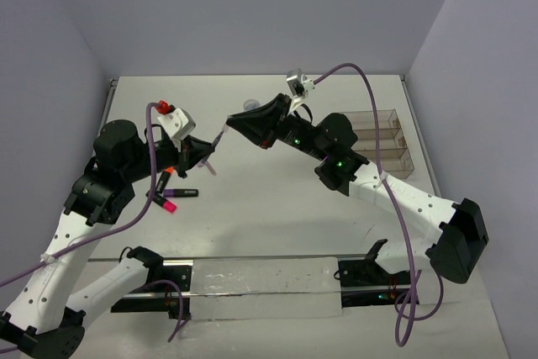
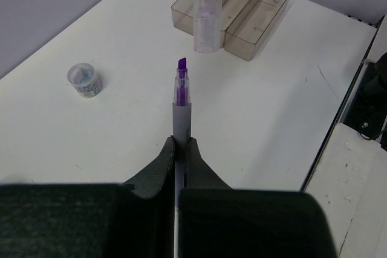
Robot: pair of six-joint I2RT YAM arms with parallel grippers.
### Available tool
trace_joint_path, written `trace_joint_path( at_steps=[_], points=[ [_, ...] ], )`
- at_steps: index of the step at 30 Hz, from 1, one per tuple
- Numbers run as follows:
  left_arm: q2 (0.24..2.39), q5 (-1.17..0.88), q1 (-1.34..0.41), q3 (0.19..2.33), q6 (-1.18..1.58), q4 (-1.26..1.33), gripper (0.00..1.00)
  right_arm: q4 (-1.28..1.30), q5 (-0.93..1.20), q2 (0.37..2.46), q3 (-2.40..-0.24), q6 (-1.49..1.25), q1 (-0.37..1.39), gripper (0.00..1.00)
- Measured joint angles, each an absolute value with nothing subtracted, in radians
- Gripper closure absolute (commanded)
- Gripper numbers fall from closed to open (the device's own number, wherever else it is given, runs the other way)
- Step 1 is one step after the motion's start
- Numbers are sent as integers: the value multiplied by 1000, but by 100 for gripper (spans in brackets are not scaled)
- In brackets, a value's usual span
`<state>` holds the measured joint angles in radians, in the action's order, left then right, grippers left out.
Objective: Sort the stationery into containers
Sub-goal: Close the pen cap on the pen.
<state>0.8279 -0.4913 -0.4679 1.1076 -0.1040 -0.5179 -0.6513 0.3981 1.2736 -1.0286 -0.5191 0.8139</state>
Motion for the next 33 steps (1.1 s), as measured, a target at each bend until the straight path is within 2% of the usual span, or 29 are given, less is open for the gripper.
trace_joint_path(
  at_steps=[33],
  points=[
    [831, -487, -467, 1098, 28, -401, 100, -649, 384, 1327, -1055, -519, 814, 100]
  ],
)
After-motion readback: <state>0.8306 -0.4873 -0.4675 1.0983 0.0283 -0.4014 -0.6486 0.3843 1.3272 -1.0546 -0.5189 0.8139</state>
